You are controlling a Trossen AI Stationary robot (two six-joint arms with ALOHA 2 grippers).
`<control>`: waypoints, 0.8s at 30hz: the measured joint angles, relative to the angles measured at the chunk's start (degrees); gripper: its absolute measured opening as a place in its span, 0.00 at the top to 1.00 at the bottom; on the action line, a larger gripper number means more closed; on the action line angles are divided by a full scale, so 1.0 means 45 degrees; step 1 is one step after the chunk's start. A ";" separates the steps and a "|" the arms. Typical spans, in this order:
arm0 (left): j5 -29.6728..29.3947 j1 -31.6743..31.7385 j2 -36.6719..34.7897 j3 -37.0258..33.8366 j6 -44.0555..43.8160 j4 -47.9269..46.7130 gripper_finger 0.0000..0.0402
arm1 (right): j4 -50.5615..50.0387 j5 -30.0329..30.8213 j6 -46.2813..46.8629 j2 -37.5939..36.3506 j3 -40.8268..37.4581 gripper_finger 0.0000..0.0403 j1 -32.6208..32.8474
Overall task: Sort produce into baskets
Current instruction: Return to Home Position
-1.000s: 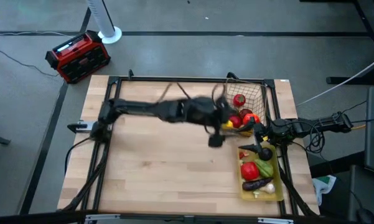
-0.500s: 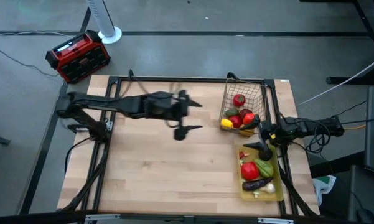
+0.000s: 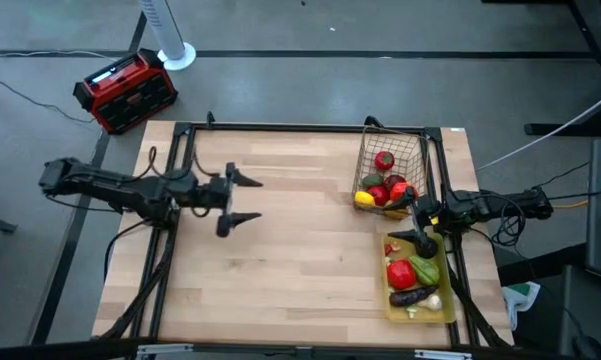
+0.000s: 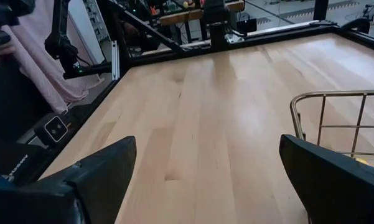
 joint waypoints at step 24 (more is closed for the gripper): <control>-0.0860 0.0240 -0.7010 -0.6020 0.0243 0.0343 0.04 | -0.0044 0.0005 -0.0005 0.0010 -0.0034 0.03 0.0000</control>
